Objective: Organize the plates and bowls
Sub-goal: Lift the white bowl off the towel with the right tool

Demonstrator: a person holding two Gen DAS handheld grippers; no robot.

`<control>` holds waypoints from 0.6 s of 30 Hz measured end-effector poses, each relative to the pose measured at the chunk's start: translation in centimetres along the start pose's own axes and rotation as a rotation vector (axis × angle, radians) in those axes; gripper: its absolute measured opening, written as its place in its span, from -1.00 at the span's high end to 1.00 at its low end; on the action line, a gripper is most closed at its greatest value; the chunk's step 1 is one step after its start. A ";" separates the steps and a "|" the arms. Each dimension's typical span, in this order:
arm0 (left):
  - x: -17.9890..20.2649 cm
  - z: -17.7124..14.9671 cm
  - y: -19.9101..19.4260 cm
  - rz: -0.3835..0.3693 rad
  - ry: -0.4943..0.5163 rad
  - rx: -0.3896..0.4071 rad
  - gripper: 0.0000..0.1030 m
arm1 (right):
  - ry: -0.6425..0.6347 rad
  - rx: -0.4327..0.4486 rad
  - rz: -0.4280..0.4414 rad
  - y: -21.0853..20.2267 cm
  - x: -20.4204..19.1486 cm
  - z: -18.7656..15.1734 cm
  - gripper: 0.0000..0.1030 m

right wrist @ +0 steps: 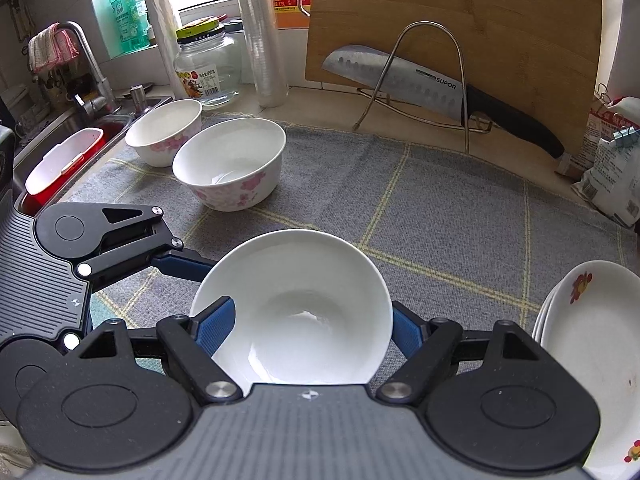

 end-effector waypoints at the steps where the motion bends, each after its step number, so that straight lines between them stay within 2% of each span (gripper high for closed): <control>1: 0.0 0.0 0.0 0.000 -0.001 0.000 -0.67 | 0.000 -0.002 0.001 0.1 0.0 0.0 -0.67; 10: -0.1 -0.3 0.4 0.003 -0.008 -0.004 -0.68 | 0.011 -0.012 0.018 0.6 0.2 -0.2 -0.69; 14: -0.1 -0.5 0.2 0.017 -0.015 0.000 -0.82 | 0.013 0.010 0.014 0.3 0.1 -0.3 -1.00; 18: -0.2 -1.0 -0.3 0.027 -0.040 -0.005 -0.82 | 0.015 0.021 0.003 0.1 0.4 -0.3 -1.00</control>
Point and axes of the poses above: each gripper's, at about its wrist camera, not at the fingertips, and y roughly the way its jaws point, x to its right, z to its top, the point moved 1 cm from there along y, roughly the way its jaws point, and after that the axes turned 8 degrees about -z, right-handed, at the moved point
